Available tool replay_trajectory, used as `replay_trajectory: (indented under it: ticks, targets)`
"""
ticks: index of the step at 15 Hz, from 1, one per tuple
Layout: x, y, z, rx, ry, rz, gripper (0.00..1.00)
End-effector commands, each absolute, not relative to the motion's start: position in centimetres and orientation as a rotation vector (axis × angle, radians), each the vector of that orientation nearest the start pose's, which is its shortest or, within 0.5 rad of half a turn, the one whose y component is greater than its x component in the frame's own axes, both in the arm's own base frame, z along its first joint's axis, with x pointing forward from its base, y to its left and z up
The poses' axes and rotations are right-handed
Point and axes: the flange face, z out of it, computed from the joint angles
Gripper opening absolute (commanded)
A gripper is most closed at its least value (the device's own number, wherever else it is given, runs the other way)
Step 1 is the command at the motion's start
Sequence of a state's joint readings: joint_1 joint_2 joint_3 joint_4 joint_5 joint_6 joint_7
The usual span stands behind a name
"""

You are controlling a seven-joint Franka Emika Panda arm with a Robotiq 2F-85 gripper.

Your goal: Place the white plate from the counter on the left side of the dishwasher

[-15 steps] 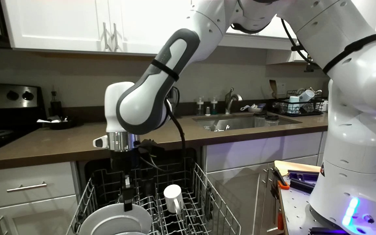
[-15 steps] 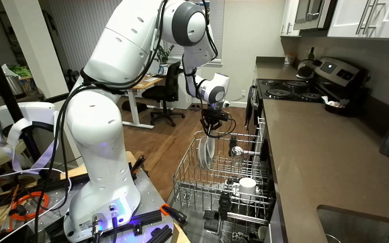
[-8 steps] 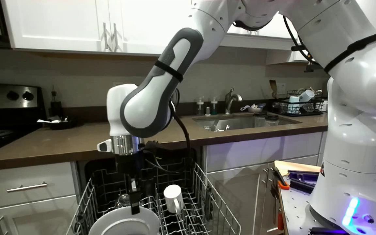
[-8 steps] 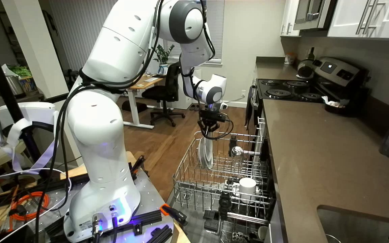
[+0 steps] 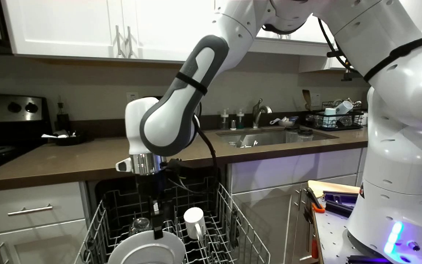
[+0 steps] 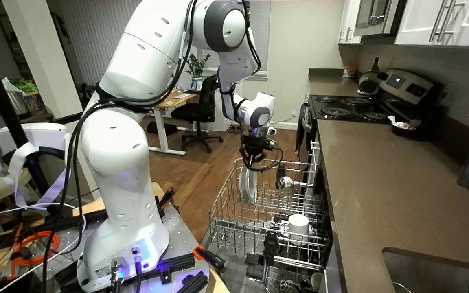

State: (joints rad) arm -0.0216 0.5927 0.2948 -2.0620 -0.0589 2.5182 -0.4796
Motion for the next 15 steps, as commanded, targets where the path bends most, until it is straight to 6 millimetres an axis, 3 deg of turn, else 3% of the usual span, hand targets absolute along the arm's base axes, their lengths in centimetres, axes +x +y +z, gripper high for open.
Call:
replay_trajectory:
  ticks: [1, 8, 15]
  targets:
    - [55.5, 14.7, 16.3, -2.806, -1.096, 0.117, 0.05]
    - [55.7, 14.2, 17.0, -2.806, -1.091, 0.107, 0.05]
    - [55.3, 15.3, 19.6, -2.796, -1.092, 0.049, 0.05]
